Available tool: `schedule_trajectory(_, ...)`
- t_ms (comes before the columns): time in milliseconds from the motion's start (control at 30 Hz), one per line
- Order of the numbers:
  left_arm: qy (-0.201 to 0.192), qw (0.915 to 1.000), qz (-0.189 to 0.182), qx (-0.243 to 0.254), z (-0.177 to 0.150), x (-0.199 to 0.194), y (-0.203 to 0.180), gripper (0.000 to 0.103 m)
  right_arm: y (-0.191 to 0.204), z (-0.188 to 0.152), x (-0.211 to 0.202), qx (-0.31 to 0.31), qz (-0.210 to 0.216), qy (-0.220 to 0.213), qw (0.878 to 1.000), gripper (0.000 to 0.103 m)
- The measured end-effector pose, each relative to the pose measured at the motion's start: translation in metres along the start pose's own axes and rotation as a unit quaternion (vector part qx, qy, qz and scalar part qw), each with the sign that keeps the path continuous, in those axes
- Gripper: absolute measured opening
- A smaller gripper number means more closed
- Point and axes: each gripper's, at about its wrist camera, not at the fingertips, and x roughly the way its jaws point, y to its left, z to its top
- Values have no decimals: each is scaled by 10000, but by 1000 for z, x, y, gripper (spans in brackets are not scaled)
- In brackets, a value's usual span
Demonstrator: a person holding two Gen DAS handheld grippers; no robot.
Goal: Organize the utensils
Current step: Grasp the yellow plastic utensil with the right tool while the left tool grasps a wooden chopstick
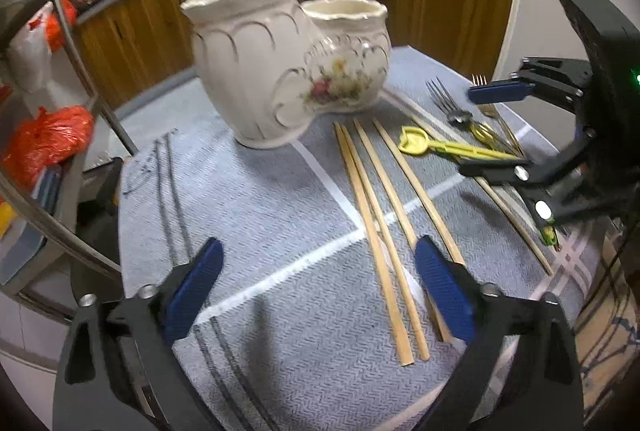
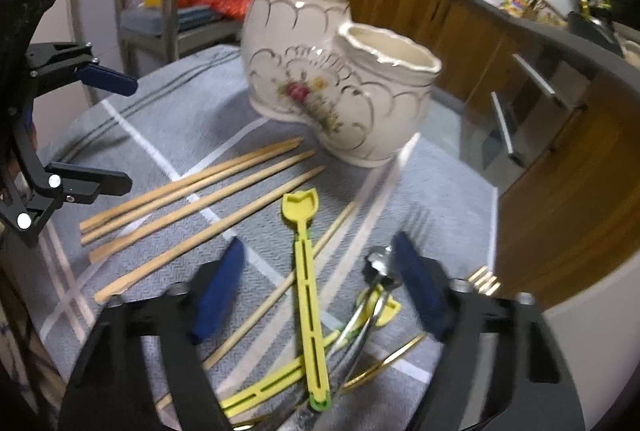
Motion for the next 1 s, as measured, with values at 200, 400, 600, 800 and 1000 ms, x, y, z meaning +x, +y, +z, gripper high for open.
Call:
schedule_trajectory(200,314,9993,-207,76,6,9,-6,57,-3,10,8,8,287,159,9995,36)
schedule_trajectory(400,648,9973,-347,-6,4,22,-9,41,0,12,17,-53,395,358,9986,24)
schedule_trajectory(600,655,9974,-305,-23,8,33,-14,35,-3,14,26,-35,394,463,9981,16)
schedule_trajectory(800,521,9980,-284,-209,19,42,-11,6,-2,17,28,59,434,398,9982,11)
schedule_trajectory(1000,322,9984,-409,-223,16,39,-6,6,-12,13,7,367,435,-7,9984,11)
